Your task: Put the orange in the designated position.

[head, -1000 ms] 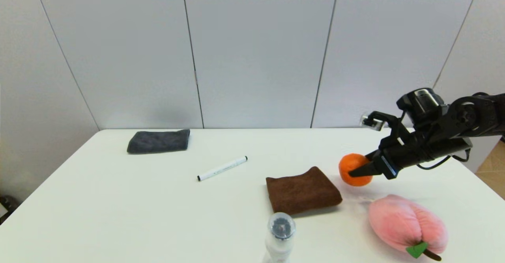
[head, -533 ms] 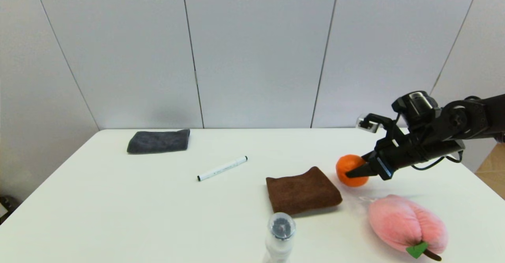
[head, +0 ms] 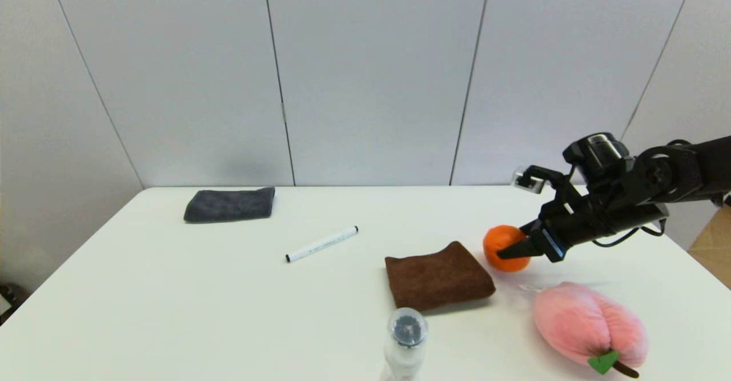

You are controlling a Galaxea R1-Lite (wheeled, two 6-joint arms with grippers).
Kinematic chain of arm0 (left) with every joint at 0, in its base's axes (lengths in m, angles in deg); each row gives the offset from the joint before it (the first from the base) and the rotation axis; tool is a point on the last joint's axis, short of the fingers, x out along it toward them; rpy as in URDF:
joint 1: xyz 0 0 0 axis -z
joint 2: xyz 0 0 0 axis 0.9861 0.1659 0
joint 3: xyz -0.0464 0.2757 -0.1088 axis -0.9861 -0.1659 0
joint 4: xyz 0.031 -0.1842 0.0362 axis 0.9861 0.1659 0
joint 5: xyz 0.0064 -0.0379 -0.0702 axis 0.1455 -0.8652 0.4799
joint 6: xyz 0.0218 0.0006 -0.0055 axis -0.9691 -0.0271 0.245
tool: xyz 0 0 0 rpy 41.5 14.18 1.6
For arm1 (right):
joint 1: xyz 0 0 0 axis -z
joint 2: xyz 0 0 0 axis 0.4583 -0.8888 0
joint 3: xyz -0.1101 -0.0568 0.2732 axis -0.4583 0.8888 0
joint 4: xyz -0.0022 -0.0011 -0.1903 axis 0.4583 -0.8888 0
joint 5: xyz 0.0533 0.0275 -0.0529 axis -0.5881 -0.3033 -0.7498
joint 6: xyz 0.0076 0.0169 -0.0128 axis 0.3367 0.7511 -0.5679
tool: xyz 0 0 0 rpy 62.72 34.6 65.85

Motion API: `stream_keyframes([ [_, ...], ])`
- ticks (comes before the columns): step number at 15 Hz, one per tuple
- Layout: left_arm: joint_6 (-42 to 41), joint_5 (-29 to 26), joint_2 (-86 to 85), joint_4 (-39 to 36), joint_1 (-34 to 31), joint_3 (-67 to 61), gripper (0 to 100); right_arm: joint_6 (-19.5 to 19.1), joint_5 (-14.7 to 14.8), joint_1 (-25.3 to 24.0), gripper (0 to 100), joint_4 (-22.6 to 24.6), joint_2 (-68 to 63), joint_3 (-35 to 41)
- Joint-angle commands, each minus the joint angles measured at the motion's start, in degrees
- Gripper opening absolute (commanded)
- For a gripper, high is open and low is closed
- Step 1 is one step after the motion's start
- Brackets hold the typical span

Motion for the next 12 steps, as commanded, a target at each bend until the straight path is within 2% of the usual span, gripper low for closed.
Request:
stream_keyframes([
  [1, -0.04, 0.00, 0.07, 0.02, -0.01, 0.00, 100, -0.22, -0.18, -0.01, 0, -0.14, -0.15, 0.10],
  [12, -0.04, 0.00, 0.07, 0.02, -0.01, 0.00, 100, -0.22, -0.36, -1.77, 0, -0.14, 0.21, 0.63],
])
